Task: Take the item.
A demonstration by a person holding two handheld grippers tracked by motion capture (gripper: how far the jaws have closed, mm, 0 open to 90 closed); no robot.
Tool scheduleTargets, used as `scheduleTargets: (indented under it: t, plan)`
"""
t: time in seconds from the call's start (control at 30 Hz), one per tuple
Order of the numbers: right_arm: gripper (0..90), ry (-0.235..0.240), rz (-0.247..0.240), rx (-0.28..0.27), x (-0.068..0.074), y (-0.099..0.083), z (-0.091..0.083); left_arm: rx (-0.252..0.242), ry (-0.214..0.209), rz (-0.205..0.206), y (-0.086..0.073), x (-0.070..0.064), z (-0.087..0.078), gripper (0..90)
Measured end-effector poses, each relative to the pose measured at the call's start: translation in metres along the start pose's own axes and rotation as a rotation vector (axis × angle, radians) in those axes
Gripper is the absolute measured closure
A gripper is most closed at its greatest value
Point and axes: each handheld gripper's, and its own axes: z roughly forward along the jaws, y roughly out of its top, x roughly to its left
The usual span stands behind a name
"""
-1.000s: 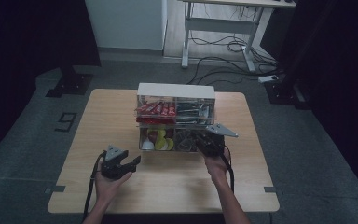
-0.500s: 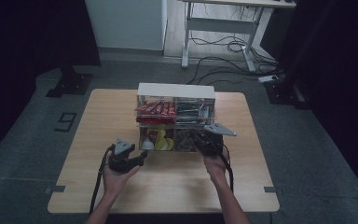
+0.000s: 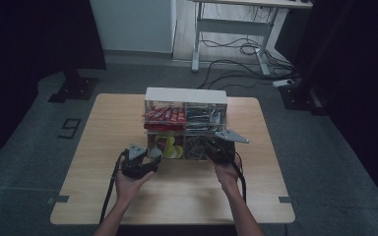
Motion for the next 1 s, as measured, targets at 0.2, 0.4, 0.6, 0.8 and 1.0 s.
scheduleTargets:
  t: [0.2,0.4,0.6,0.8,1.0]
  plan:
    - [86.4,0.003,-0.002,0.0,0.001,0.0,0.0,-0.003,0.011,0.004,0.002,-0.002,0.005,40.1]
    - [86.4,0.005,0.0,-0.002,0.001,0.0,0.001,-0.003,0.027,0.02,0.003,-0.006,0.009,40.0]
    - [86.4,0.003,-0.004,0.0,0.001,0.0,0.001,-0.006,0.029,0.027,0.001,-0.01,0.013,39.9]
    - [86.4,0.002,-0.007,0.003,0.002,0.001,0.001,-0.009,0.033,0.028,0.003,-0.012,0.017,40.0]
    - [86.5,0.003,-0.011,0.006,0.003,0.002,0.002,-0.019,0.046,0.039,0.004,-0.014,0.02,39.8]
